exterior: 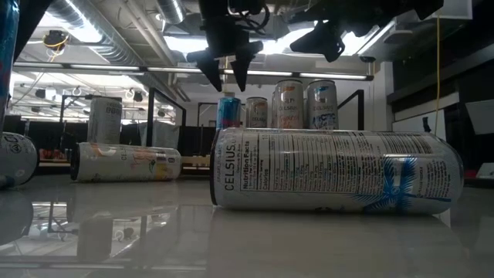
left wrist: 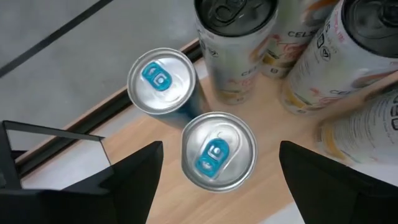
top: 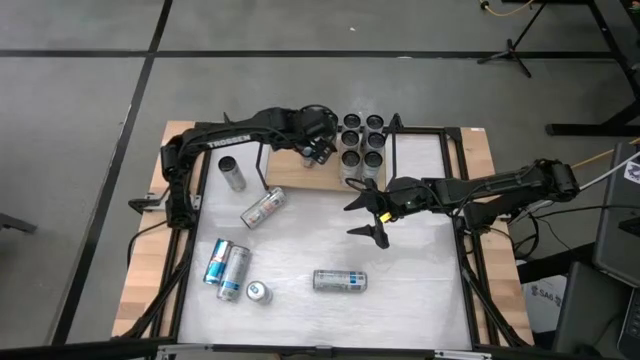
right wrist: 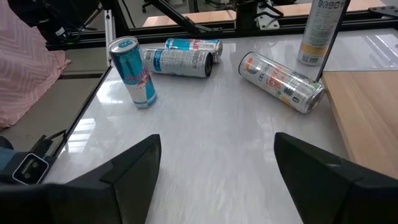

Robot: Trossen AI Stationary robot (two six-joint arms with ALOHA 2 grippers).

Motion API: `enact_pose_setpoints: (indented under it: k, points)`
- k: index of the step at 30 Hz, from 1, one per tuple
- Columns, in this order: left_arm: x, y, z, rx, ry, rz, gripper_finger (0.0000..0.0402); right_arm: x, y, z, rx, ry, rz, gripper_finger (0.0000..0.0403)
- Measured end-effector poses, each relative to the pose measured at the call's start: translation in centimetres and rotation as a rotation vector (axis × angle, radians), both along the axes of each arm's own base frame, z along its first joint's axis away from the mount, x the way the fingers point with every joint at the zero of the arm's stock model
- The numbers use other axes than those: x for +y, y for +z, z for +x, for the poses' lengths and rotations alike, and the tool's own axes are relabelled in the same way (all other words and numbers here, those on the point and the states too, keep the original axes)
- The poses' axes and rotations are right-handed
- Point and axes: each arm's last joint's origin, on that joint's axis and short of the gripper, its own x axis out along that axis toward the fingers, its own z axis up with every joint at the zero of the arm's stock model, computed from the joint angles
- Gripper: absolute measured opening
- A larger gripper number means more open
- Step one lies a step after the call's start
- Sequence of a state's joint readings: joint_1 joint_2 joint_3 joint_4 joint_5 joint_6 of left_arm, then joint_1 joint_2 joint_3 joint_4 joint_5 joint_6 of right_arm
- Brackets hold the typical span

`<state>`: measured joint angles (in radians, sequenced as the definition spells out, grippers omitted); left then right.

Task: Place canned beverage on shelf
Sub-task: Put the blue soda can aligned with the other blue soda can on the shelf

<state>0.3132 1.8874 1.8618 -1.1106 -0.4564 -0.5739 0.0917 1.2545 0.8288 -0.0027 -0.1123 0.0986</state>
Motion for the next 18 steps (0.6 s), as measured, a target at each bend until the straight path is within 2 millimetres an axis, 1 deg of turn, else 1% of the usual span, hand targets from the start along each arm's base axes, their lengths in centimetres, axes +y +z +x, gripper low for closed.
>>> enact_pose_setpoints:
  k: [11,14,18]
  points:
    - [0.5,-1.4,0.8,0.027,0.006,-0.012,0.0312,0.0,0.0,0.0,0.001,0.000,0.001,0.0303]
    - [0.9,-2.0,0.9,0.053,0.013,-0.021,0.0312,0.0,0.0,0.0,0.000,0.000,0.001,0.0303]
    - [1.3,-2.3,0.8,0.062,0.023,-0.026,0.0312,0.0,0.0,0.0,0.001,0.000,0.001,0.0303]
